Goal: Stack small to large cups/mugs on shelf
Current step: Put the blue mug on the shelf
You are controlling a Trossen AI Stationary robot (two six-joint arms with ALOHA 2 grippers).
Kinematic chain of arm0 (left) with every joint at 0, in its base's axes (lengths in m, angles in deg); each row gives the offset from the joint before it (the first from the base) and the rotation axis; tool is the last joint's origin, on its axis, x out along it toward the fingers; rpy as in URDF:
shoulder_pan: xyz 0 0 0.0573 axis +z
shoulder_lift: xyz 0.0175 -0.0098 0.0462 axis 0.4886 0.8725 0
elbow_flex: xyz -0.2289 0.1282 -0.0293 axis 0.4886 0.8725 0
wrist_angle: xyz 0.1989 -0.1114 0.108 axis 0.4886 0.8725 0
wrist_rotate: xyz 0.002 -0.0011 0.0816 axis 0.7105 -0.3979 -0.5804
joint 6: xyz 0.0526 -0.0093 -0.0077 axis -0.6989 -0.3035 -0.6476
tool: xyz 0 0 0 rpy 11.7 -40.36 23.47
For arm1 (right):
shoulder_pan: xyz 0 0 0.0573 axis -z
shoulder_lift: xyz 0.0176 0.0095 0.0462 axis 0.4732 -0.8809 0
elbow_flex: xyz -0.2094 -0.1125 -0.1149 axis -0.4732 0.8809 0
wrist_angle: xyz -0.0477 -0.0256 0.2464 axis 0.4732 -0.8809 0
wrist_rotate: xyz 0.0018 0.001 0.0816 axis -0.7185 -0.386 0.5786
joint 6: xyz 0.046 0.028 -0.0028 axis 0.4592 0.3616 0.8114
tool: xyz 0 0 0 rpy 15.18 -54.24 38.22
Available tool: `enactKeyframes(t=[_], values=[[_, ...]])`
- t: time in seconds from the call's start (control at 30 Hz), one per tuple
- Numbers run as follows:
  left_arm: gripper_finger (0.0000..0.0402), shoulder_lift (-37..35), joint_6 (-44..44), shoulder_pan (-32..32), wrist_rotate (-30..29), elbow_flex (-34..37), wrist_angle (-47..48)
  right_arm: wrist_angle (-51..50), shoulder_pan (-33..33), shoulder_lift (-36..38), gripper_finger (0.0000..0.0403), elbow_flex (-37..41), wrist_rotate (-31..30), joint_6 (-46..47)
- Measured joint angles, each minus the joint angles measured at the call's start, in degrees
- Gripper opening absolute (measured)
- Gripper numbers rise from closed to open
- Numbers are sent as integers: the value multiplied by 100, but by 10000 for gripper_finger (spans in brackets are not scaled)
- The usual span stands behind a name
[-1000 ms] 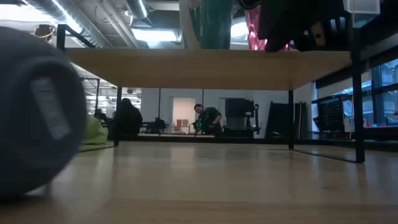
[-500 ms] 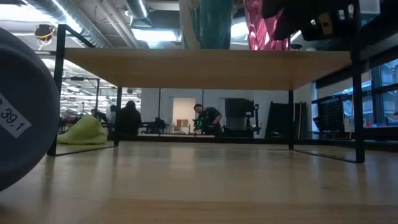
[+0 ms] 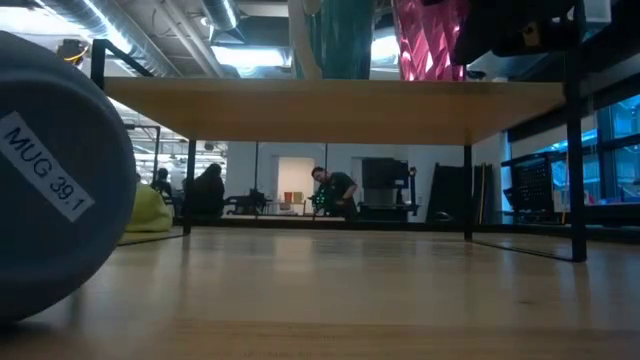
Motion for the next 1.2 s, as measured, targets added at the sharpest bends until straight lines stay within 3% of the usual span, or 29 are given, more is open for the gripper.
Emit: enactKeyframes(t=[0.37,0.53,0.93,1.2], values=[[90,-70,-74,-140,161,8,108,-151,-65,1,186,0,9,2],[98,-297,-442,-148,-84,-70,94,-211,-65,0,186,0,44,-42],[121,-370,-248,-142,258,-70,1121,-212,-65,1,186,0,63,-32],[140,-372,-488,8,227,-48,1086,-291,-67,1,186,0,111,32]])
